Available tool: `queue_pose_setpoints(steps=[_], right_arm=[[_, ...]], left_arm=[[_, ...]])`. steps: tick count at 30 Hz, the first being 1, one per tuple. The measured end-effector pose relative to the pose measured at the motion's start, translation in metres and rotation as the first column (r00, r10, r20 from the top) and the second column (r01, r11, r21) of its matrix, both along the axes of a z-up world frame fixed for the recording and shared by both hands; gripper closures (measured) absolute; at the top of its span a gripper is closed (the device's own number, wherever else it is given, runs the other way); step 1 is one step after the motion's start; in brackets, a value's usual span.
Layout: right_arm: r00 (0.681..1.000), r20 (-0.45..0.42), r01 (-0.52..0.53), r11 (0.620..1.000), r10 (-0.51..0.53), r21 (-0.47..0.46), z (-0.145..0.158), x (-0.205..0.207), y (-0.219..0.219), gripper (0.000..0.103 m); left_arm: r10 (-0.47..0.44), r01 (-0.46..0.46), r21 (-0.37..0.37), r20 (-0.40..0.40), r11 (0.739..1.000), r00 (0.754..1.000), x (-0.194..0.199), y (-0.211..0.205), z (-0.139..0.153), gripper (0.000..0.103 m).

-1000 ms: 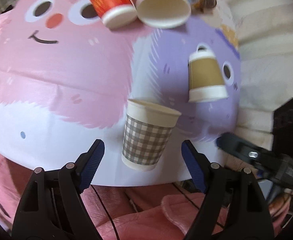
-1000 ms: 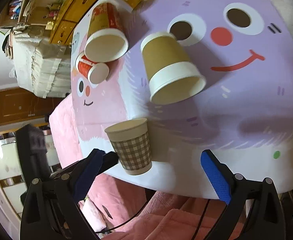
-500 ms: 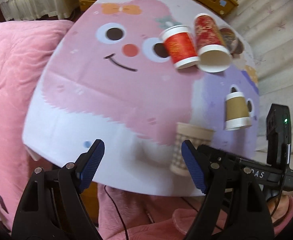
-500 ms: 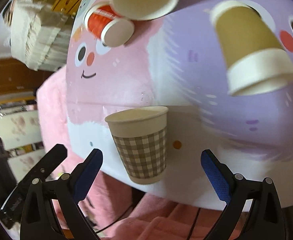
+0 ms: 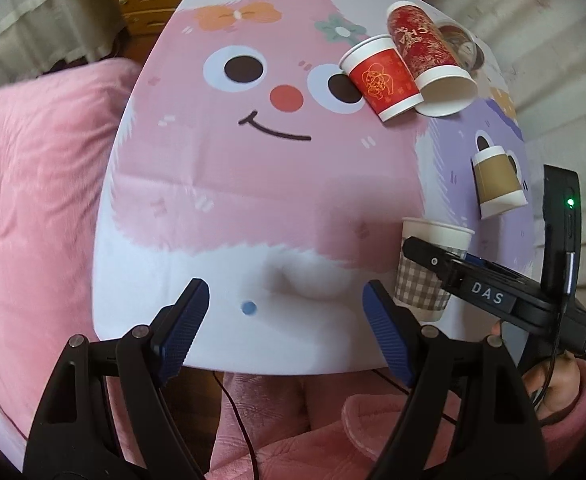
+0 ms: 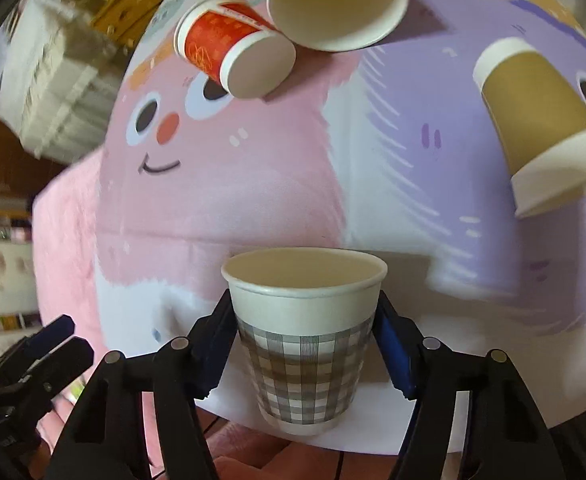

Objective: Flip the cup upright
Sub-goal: 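Rotate the held checkered cup upright and pass it toward the right gripper, then grasp the upright checkered cup with the right gripper while the left gripper releases it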

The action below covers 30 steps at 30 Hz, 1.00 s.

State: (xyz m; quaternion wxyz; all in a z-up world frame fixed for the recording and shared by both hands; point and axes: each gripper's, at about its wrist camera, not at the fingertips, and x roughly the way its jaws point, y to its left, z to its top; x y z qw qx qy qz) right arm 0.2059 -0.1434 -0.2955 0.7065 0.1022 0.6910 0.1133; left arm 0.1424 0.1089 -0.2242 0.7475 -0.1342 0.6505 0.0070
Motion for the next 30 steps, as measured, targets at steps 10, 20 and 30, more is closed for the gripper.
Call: queue_pose_setpoints(steps=[10,20,30], right_arm=[[0.847,0.531,0.057,0.992,0.014,-0.117,0.048,-0.030,0.009,0.042],[0.609,0.791,0.145,0.972,0.061,-0.186,0.040,-0.067,0.027,0.042],[0.625,0.768,0.066,0.970,0.141,-0.233,0.016,-0.097,0.032,0.038]], left_arm=[[-0.140,0.141,-0.027,0.045,0.990,0.989,0.038,0.015,0.005,0.026],[-0.209,0.214,-0.037,0.119,0.976,0.971,0.045,0.012,0.012,0.026],[-0.201,0.210,-0.071,0.120,0.975,0.972,0.035,-0.007,0.014,0.026]])
